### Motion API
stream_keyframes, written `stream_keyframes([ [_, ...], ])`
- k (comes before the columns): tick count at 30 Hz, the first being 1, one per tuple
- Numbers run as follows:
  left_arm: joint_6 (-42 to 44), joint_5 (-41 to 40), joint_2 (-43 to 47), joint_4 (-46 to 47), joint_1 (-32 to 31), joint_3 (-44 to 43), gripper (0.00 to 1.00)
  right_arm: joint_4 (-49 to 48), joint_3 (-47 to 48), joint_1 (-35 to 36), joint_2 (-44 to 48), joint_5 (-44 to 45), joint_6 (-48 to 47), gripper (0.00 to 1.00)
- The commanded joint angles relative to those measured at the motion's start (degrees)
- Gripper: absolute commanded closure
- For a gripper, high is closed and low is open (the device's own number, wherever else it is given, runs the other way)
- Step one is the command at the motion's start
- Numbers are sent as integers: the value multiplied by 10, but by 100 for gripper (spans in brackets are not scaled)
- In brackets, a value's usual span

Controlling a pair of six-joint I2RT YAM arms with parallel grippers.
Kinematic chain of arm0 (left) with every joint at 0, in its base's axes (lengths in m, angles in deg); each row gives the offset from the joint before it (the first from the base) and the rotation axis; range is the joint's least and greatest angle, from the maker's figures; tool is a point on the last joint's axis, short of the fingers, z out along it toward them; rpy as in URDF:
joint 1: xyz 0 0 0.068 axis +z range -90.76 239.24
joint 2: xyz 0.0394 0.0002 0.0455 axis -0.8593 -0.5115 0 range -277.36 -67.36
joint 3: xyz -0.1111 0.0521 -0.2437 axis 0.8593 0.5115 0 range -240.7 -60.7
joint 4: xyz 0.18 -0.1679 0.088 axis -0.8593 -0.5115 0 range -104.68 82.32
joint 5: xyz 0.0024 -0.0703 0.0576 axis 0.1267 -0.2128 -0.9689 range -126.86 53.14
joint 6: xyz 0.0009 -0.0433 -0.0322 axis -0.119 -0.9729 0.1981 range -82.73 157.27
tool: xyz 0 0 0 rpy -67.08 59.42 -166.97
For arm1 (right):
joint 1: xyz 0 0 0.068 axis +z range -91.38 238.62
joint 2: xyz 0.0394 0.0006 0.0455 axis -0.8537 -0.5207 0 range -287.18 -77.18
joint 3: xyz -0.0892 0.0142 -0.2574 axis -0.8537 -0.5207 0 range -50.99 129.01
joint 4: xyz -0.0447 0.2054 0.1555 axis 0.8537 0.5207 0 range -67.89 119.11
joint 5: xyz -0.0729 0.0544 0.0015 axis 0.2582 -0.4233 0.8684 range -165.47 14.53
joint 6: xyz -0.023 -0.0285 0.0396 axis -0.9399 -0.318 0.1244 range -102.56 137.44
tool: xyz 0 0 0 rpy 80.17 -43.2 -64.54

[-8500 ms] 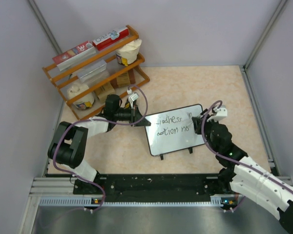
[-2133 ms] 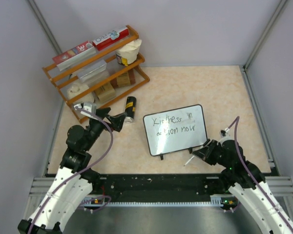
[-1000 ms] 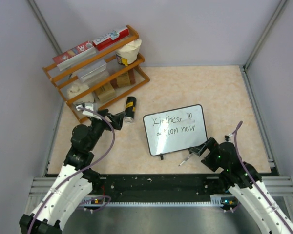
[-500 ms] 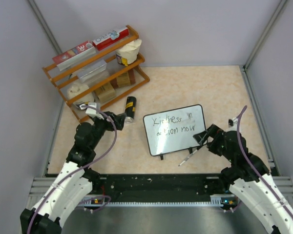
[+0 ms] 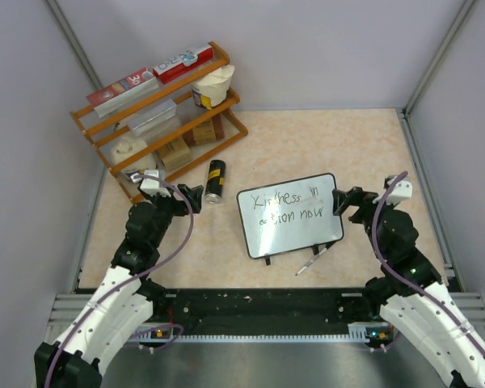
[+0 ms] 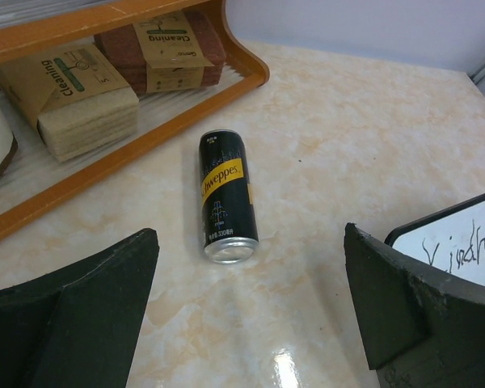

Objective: Write a sentence on the whiteboard
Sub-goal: Reset both arms

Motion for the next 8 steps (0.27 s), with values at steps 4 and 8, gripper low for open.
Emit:
stream_keyframes([
  [4, 30, -28, 7, 11, 0, 12, 1, -274, -77, -5, 15, 54, -204, 1],
  [8, 42, -31, 11, 42, 1, 31, 1, -364, -128, -5, -13, 96, -262, 1],
])
